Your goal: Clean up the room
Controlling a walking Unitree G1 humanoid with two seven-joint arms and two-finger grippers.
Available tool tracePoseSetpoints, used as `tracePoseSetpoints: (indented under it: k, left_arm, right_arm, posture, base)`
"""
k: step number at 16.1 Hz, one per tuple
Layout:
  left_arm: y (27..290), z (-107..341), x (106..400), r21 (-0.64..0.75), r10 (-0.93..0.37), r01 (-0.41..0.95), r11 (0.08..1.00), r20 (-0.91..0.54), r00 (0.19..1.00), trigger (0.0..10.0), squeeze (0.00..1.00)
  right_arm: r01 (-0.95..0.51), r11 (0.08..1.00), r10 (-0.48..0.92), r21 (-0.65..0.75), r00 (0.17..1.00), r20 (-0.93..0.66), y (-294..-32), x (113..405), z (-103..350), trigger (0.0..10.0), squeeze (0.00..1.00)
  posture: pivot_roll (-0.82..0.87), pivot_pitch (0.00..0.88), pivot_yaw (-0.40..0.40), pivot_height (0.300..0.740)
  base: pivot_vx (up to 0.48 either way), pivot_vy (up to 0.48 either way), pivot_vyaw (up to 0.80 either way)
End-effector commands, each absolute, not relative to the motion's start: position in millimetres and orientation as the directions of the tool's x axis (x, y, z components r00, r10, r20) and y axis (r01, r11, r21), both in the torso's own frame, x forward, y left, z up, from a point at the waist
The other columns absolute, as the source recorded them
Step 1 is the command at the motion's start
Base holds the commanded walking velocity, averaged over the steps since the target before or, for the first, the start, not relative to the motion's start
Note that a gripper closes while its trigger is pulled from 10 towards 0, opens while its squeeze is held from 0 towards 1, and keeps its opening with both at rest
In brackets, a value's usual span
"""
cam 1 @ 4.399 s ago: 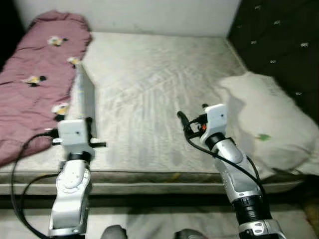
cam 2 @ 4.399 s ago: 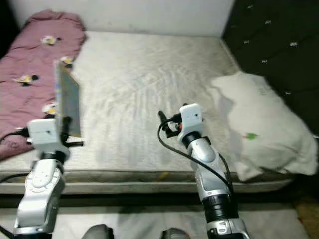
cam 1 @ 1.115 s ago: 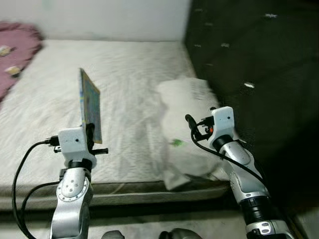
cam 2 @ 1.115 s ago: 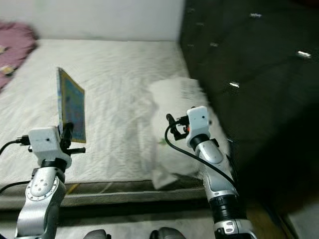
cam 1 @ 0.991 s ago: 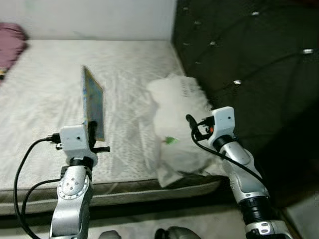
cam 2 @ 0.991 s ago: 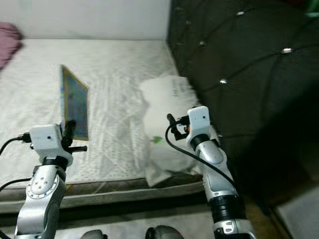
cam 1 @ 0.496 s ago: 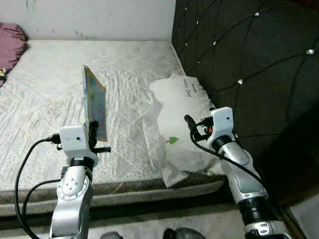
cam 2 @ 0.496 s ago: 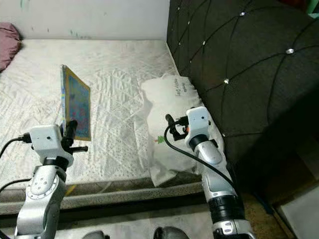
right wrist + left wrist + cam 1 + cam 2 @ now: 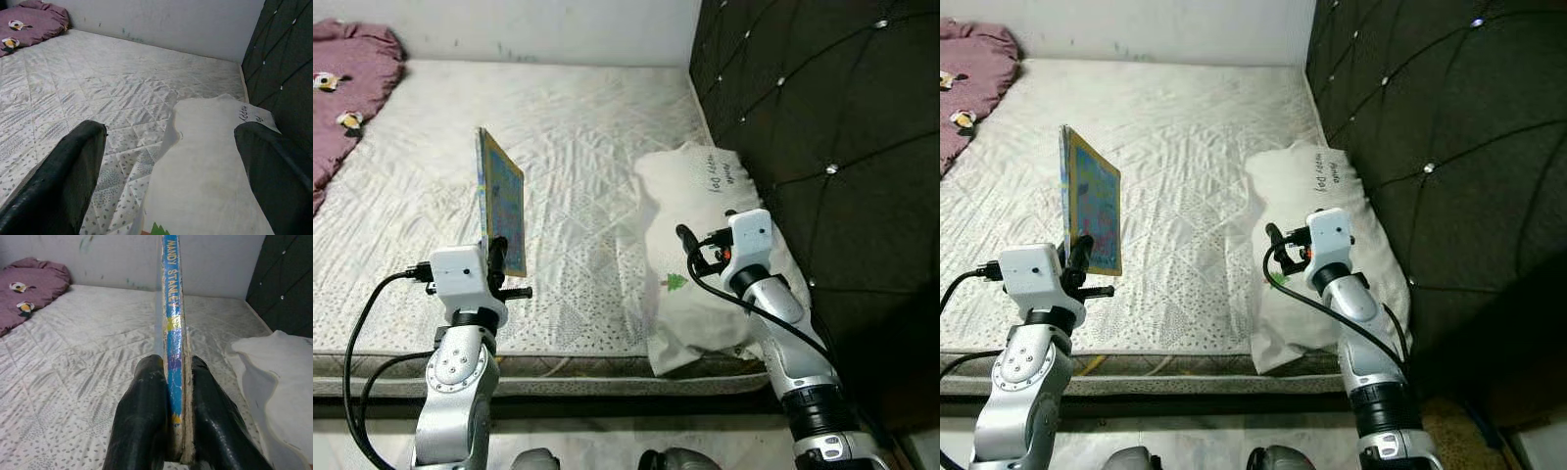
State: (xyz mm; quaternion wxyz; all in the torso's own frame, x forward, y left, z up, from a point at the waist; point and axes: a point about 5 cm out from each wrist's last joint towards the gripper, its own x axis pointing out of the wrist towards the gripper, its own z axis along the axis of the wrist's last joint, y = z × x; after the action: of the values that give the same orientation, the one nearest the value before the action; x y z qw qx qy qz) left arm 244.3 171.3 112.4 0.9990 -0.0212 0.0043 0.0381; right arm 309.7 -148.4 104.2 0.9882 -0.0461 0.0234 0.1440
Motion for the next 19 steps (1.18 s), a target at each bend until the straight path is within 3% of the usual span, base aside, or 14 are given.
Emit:
tracePoseSetpoints:
  k: [1, 3, 7, 19]
  left_arm:
    - [170.8, 123.6, 246.8, -0.036, 0.074, -0.072, 0.997, 0.044, 0.996, 10.0, 0.00]
    - [170.7, 123.4, 246.8, -0.035, 0.073, -0.072, 0.997, 0.043, 0.996, 10.0, 0.00]
    - [170.1, 123.2, 246.6, -0.035, 0.066, -0.065, 0.997, 0.042, 0.997, 10.0, 0.00]
    - [168.4, 121.2, 245.0, -0.039, 0.065, -0.063, 0.997, 0.037, 0.997, 10.0, 0.00]
  right_arm:
    - [-0.277, 0.956, 0.272, -0.100, 0.961, -0.056, -150.9, 311.4, 106.7, 10.0, 0.00]
    - [-0.275, 0.956, 0.271, -0.100, 0.961, -0.056, -151.0, 311.4, 106.7, 10.0, 0.00]
    - [-0.274, 0.957, 0.270, -0.099, 0.961, -0.059, -151.1, 311.3, 106.0, 10.0, 0.00]
    - [-0.288, 0.951, 0.282, -0.116, 0.957, -0.060, -151.1, 310.5, 105.5, 10.0, 0.00]
  posture:
    - [-0.02, 0.000, -0.030, 0.740]
    - [-0.02, 0.000, -0.030, 0.740]
    - [-0.02, 0.000, -0.030, 0.740]
    - [-0.01, 0.000, -0.035, 0.740]
  base:
    - [0.000, 0.000, 0.00]
    - [0.000, 0.000, 0.00]
    - [0.131, 0.000, -0.73]
    - [0.289, 0.000, 0.00]
